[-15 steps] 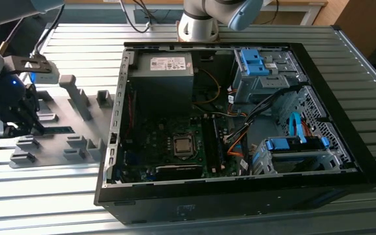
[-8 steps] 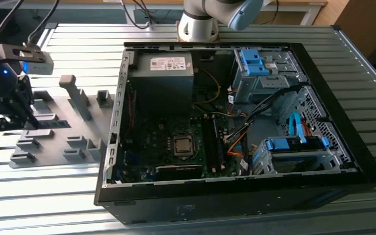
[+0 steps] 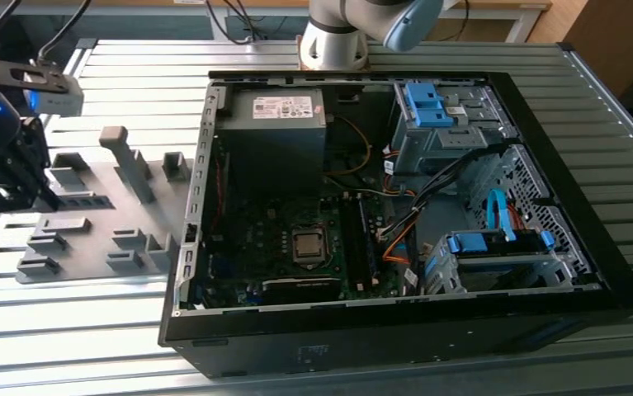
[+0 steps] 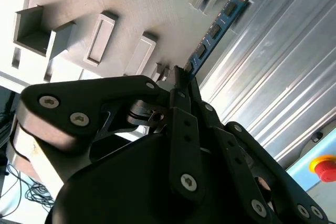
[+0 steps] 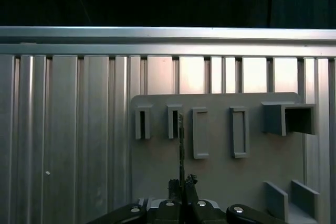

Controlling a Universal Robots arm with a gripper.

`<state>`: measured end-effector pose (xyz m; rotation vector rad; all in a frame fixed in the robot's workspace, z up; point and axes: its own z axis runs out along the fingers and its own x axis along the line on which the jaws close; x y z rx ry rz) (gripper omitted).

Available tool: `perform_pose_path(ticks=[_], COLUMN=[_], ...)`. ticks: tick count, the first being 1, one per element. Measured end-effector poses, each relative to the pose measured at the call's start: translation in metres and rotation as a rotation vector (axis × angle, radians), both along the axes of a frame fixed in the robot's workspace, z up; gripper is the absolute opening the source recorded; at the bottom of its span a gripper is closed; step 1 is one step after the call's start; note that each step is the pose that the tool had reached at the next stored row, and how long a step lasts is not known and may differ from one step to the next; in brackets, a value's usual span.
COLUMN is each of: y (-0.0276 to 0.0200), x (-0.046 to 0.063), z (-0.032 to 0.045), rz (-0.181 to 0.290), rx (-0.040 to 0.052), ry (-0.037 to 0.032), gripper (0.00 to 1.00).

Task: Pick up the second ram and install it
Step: 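Pick up the second ram and move it above second insertion slot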

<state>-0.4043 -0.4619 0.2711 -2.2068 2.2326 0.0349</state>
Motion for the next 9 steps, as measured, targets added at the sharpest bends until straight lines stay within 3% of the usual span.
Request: perform_pose_path(ticks=[9], y=[0.0], x=[0.0], z=[0.0149], rz=[0.0], rx=[0.0001], ry=[0.0], gripper=[0.14])
